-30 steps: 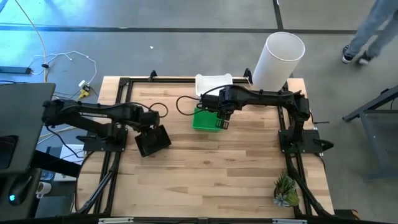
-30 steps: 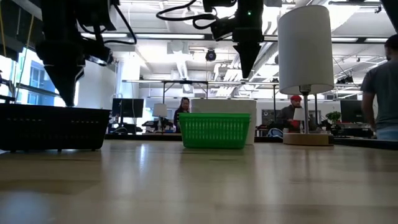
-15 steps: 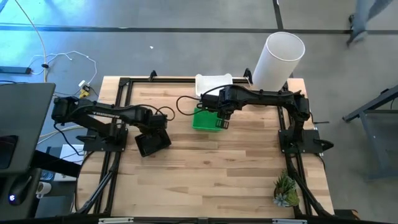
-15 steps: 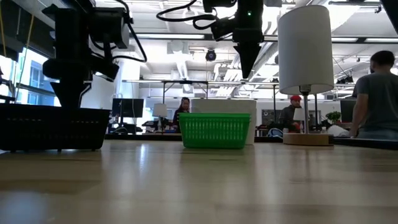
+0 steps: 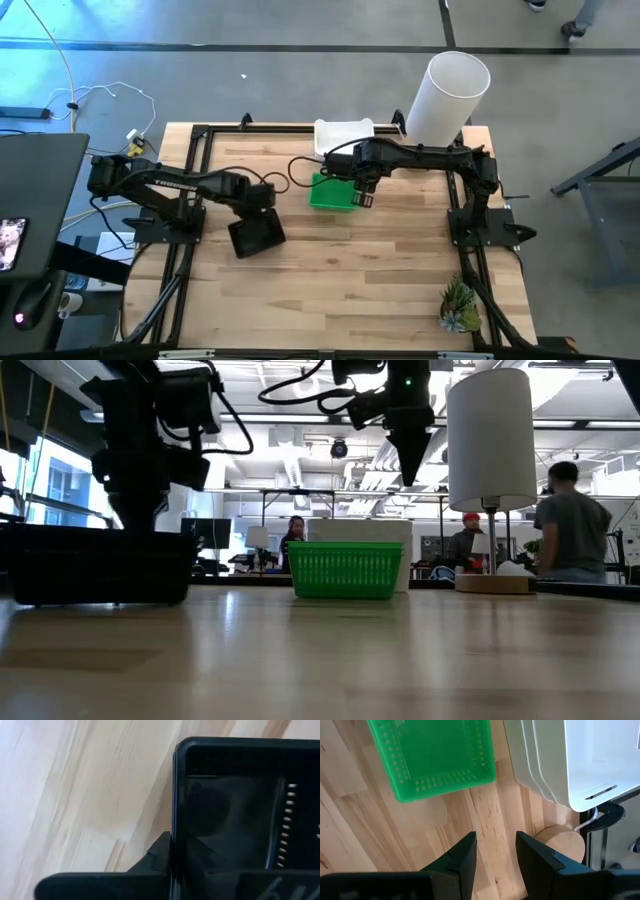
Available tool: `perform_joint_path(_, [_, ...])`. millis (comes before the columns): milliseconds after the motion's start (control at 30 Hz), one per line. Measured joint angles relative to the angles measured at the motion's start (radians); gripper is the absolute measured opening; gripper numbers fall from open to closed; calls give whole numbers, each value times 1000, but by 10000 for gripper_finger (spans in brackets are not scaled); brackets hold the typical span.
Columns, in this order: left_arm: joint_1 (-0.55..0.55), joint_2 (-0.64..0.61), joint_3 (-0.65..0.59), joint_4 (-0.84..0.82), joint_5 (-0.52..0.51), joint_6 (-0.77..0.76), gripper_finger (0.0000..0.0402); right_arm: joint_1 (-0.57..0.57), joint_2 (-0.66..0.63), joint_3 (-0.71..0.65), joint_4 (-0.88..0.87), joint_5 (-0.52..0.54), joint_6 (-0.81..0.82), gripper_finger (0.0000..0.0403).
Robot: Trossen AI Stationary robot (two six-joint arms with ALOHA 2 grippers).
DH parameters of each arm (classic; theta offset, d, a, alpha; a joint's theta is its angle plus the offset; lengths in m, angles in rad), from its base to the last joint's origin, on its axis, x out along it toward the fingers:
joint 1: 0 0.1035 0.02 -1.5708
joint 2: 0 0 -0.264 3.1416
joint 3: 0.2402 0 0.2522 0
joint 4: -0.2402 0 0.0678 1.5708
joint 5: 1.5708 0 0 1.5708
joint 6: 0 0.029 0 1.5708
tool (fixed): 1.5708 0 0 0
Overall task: Stack baskets by color
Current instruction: Move the black bins to the center of the table
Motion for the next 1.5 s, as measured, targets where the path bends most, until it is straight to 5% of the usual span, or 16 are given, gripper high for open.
perform_joint_path(500, [-56,24,1,279,102,46,8,0,0,0,-35,0,19,124])
perform_joint_path(900, [-87,191,158,229,103,144,8,0,1,0,-41,-10,46,124])
perform_joint_path(1200, [-87,285,234,195,97,182,8,15,1,0,-35,-133,124,124])
perform_joint_path(1500, [-87,323,293,148,98,207,60,94,1,0,-15,-142,258,124])
